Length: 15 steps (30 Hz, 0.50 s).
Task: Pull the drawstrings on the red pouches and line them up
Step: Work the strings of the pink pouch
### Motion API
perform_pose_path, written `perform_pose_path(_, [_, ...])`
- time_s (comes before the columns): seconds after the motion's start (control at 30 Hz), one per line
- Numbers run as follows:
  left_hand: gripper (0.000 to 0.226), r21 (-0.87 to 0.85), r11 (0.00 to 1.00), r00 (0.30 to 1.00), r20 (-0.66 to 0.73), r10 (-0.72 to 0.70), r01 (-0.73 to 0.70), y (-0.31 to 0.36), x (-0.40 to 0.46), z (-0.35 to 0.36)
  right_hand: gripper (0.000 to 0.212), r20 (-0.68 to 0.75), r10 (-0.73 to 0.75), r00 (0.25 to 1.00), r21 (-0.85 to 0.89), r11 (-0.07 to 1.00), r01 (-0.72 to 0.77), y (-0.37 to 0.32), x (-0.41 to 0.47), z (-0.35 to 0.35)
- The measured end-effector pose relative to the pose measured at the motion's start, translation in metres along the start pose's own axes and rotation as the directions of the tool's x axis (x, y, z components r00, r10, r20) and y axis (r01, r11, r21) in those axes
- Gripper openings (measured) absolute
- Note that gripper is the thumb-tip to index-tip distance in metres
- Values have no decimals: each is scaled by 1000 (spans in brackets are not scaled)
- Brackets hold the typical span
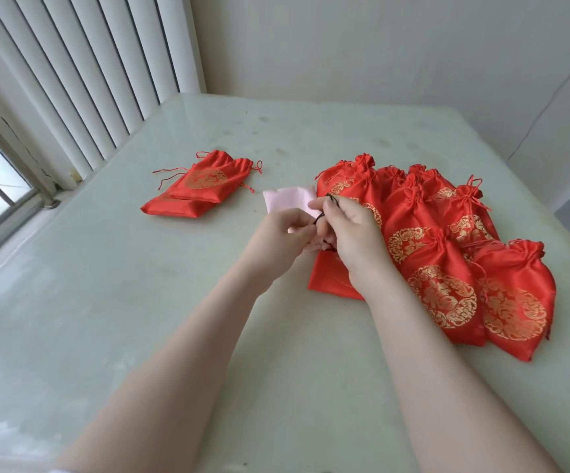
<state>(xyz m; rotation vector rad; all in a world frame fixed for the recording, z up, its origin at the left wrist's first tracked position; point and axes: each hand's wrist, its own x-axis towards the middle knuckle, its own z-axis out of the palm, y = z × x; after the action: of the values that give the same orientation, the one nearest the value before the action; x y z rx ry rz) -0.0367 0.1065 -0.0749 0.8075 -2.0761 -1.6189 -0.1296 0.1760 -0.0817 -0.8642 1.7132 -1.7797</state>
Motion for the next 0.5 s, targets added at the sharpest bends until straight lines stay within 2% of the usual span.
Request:
perform_pose_path(0.1, [20, -238, 966, 995, 16, -103, 104, -6, 1, -3, 14, -136, -22, 990, -205, 979, -7, 8, 4, -9])
perform_pose_path(0.17, [22, -436, 886, 987, 70, -143, 159, -10, 1, -7, 12, -170, 21, 985, -209, 976, -56, 11, 6, -11])
perform_pose_path(0.2, [24, -473, 862, 983, 113, -144, 181, -11, 0, -8, 16, -161, 40, 986, -188, 980, -70, 12, 7, -11])
perform_pose_path(0.27, [26, -434, 877, 974, 176, -142, 206, -13, -4, -6, 20, -126, 54, 991, -184, 980, -76, 10, 5, -11])
perform_pose_path(0.33, [29, -232, 962, 986, 114, -121, 144, -14, -5, -3, 22, -99, 20, 995, -173, 984, -37, 3, 1, -13])
perform_pose_path(0.37, [31, -39, 997, 997, 51, -58, 60, -15, -5, -1, 23, -103, -38, 994, -178, 984, 19, 0, -2, -14])
perform_pose_path(0.4, [33, 201, 979, 999, 7, 35, -35, -15, -6, 0, 22, -119, -114, 986, -217, 972, 87, -3, -4, -15])
perform_pose_path(0.47, [30, 573, 794, 973, 30, 228, -204, -15, -10, 6, 18, -142, -264, 954, -314, 926, 209, -8, -7, -18])
perform_pose_path(0.5, [26, 655, 709, 955, 73, 286, -262, -14, -13, 9, 17, -130, -295, 947, -307, 920, 245, -8, -8, -18])
